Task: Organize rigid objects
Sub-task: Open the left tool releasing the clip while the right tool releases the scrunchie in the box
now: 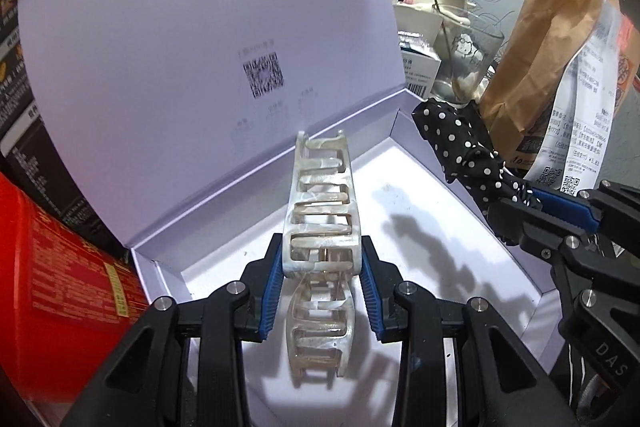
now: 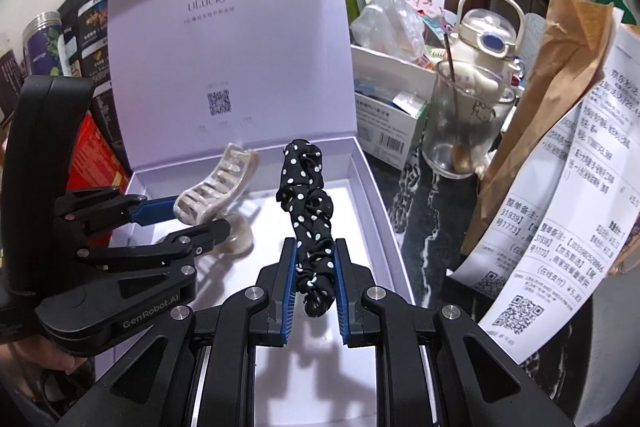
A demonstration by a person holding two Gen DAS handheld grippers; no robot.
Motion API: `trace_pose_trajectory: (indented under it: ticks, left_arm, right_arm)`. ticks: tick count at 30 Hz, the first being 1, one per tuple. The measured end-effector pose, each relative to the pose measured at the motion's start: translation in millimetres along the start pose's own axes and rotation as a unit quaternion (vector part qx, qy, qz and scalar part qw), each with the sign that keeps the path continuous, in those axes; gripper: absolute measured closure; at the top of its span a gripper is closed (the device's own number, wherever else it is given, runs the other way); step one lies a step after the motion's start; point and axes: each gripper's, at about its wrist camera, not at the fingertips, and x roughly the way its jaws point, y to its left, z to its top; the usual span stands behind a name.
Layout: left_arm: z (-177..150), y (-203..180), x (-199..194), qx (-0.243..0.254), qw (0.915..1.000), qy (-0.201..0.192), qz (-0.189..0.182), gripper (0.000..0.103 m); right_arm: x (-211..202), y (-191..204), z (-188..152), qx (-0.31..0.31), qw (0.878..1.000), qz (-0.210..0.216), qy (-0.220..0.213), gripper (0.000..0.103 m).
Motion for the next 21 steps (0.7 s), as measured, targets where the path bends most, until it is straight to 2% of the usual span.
trace_pose_trajectory:
  ticks: [11, 15, 18, 21]
  left_arm:
    - [-3.4, 14.5, 6.8, -0.009, 0.9997, 0.008, 0.023, 0.068]
    - [-4.2, 21.4, 8.2, -0.018, 0.9994, 0.014, 0.025, 0.068]
    - [-4.9, 24.3, 8.9, -0.017, 0.9995, 0.015, 0.024, 0.068]
    - [-6.2, 25.5, 8.0, -0.015, 0.9994, 0.016, 0.026, 0.068]
  right_arm:
    - [15.3, -1.0, -2.1, 0.001, 1.0, -0.014, 0.023, 0.085]
    - [16.5, -2.0, -2.5, 0.0, 0.999, -0.02, 0.029, 0.077]
    - [13.8, -2.6, -2.9, -0.003, 0.999, -0.026, 0.028, 0.061]
    - [8.7, -4.8, -3.3, -0.005, 0.999, -0.031, 0.025, 0.055]
